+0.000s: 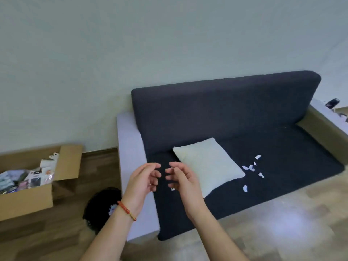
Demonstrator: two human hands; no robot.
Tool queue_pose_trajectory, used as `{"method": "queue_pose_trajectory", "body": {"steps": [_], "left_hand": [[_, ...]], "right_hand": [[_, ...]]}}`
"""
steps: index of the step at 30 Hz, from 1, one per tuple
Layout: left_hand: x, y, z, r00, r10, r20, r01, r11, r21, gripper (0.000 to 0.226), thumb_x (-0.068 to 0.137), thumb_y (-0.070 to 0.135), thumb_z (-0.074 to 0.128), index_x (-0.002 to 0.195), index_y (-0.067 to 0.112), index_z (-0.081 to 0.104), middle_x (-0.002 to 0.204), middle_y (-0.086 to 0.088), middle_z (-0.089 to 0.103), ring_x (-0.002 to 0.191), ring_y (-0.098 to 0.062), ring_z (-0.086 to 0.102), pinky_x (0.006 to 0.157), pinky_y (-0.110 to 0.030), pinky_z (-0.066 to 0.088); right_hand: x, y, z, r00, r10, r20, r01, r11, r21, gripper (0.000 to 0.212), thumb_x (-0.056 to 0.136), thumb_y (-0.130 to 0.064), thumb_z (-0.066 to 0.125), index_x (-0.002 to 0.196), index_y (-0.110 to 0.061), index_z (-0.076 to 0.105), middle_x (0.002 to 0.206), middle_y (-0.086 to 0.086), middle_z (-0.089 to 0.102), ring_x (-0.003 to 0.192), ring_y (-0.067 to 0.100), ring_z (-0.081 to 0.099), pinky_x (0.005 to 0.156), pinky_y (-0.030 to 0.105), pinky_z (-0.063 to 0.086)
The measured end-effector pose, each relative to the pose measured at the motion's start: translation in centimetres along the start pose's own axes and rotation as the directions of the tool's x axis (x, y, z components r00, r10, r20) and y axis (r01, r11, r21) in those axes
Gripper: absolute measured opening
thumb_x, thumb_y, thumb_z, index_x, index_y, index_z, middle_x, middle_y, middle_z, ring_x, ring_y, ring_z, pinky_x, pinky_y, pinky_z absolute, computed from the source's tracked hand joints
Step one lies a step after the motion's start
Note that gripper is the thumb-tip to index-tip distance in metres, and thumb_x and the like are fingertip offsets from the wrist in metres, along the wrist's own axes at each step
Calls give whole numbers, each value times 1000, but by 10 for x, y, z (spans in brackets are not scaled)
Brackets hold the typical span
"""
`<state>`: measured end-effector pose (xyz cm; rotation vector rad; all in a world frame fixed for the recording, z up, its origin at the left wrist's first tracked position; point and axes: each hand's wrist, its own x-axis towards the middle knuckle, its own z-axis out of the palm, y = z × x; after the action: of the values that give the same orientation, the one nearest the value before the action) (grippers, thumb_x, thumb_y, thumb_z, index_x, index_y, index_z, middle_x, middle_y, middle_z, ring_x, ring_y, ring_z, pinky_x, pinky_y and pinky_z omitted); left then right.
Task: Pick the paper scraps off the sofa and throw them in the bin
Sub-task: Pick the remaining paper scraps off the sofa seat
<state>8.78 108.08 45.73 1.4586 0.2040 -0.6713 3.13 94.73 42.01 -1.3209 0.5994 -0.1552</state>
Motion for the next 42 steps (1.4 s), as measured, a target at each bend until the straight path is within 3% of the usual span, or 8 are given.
{"method": "queue_pose_trajectory", "body": {"steps": [3, 9, 13, 20, 23, 31, 42], "left_hand": [[-20, -41, 56, 995, 27, 91, -36, 995, 90, 27, 107, 17, 50, 91, 16, 72, 81, -10, 56, 56, -12, 48, 47, -23, 39], [-53, -85, 189, 987, 20, 158, -39, 992, 116, 20, 103, 19, 58, 99, 10, 76, 82, -10, 64, 62, -15, 55, 53, -30, 43], [-68, -93, 265, 971, 4, 239, -35, 992, 123, 20, 100, 18, 59, 105, 6, 74, 81, -8, 63, 62, -15, 56, 54, -29, 44], [-46, -90, 370, 938, -5, 347, -64, 980, 188, 18, 100, 19, 59, 98, 12, 75, 81, -5, 67, 65, -16, 59, 58, -30, 48], [-14, -93, 408, 940, -16, 341, -63, 974, 218, 20, 99, 19, 59, 102, 9, 75, 81, -4, 67, 66, -16, 59, 59, -30, 49], [100, -101, 516, 971, -100, 216, 49, 972, 228, 20, 98, 21, 61, 104, 9, 76, 81, -4, 69, 71, -18, 61, 58, -29, 52], [193, -125, 589, 971, -231, 64, 212, 953, 214, 19, 101, 21, 58, 102, 13, 75, 83, -3, 70, 69, -15, 63, 60, -28, 53]], "right_hand": [[-39, -15, -86, 1000, -14, -2, 14, 999, -45, 25, 107, -10, 49, 113, -13, 73, 94, 2, 75, 83, 15, 68, 77, 33, 55], [-99, -25, -247, 992, -47, -120, 32, 992, -120, 25, 105, -8, 51, 107, -16, 74, 92, 7, 76, 78, 14, 68, 72, 32, 54], [-112, -28, -317, 972, -69, -226, 43, 992, -118, 25, 105, -8, 51, 107, -15, 74, 95, 10, 76, 78, 15, 68, 72, 35, 53], [-91, -35, -417, 938, -68, -340, 45, 996, -74, 23, 105, -9, 52, 107, -14, 75, 98, 14, 76, 78, 16, 68, 73, 38, 53], [-67, -39, -459, 931, -60, -360, 34, 996, -78, 23, 106, -9, 52, 109, -14, 74, 94, 7, 77, 78, 15, 68, 73, 36, 54], [30, -65, -590, 913, 41, -405, -90, 991, -103, 25, 108, -10, 50, 109, -17, 75, 102, 11, 77, 82, 14, 70, 76, 33, 56], [199, -77, -680, 949, 147, -277, -217, 946, -240, 23, 107, -9, 51, 110, -14, 73, 94, 3, 74, 78, 11, 67, 71, 29, 55]]}}
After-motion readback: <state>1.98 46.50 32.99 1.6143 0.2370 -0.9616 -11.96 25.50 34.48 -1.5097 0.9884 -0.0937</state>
